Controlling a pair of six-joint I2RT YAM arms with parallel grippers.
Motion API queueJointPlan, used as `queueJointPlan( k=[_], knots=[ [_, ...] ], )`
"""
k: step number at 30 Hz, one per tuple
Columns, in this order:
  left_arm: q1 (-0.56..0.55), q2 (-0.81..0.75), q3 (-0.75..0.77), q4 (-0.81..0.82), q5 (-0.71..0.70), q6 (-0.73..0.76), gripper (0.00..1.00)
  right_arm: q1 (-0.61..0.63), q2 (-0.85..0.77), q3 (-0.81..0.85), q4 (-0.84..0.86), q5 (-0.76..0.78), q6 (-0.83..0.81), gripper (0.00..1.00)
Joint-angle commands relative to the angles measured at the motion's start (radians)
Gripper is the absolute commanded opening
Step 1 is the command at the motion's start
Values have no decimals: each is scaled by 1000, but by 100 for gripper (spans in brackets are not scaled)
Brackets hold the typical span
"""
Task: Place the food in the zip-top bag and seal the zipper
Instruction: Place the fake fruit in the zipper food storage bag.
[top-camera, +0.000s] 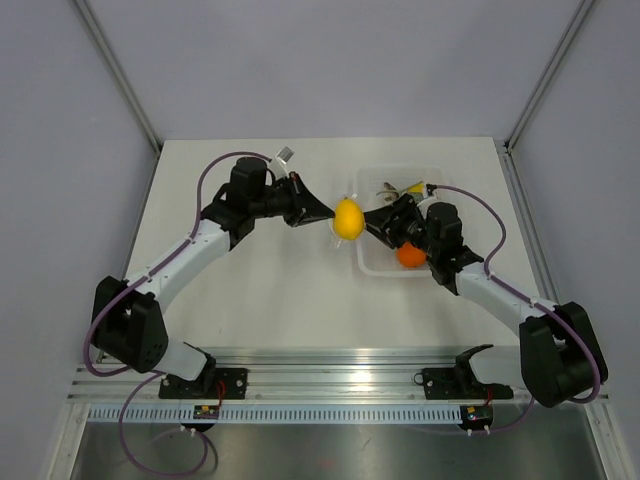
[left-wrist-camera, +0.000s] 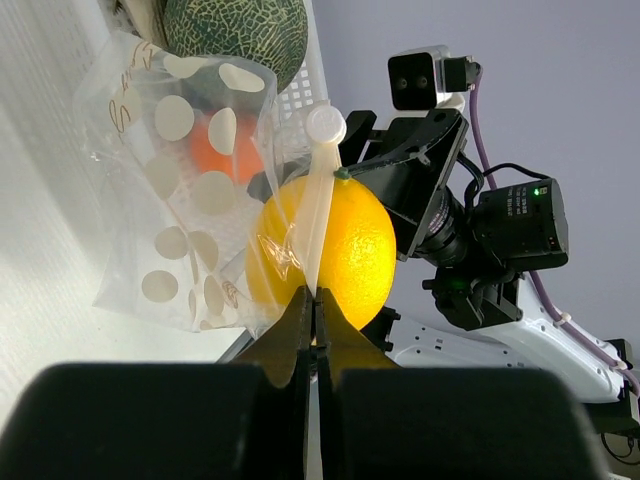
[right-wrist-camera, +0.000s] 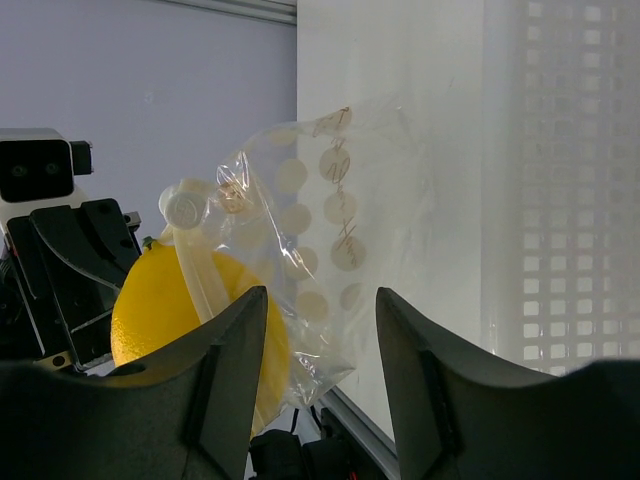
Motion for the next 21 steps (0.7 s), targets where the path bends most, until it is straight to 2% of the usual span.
queueJointPlan(
  k=[1, 7, 21],
  knots=[
    [3, -33, -25, 29, 28, 6, 0, 47, -3, 33, 114, -37, 10, 56],
    [16, -36, -46, 20, 28, 24, 0, 79, 31, 36, 117, -30, 2, 55],
    [16, 59, -160, 147, 58, 9, 0, 81, 86, 18, 13, -22, -73, 55]
  ],
)
